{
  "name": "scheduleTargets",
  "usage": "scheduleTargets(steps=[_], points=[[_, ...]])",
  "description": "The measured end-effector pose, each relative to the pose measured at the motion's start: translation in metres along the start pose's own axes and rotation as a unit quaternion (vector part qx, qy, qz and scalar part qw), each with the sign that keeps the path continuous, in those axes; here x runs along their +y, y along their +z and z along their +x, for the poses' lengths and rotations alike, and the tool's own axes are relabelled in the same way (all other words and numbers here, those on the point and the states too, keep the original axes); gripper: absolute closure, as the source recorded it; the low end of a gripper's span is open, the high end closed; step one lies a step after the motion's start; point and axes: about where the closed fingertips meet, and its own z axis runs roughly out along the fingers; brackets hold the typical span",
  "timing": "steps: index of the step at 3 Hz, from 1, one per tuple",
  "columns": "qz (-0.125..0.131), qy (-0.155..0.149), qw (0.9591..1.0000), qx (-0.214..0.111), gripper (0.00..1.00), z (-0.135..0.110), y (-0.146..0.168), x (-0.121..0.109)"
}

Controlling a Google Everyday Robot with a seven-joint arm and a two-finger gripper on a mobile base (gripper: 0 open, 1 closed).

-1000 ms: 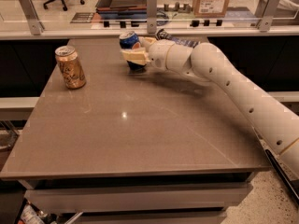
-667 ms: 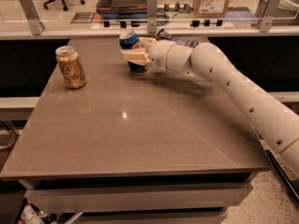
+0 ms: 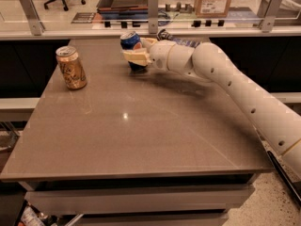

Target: Place pepsi can upright

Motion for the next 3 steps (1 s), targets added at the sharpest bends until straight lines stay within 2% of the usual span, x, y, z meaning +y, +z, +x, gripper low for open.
scheduleTargets(steps=[2, 3], points=[[0.0, 0.0, 1.0, 0.0, 0.15, -0.0004, 0.0001, 0.0001], [-0.003, 0.0, 1.0, -0.001, 0.0, -0.0008, 0.0025, 0.0027]])
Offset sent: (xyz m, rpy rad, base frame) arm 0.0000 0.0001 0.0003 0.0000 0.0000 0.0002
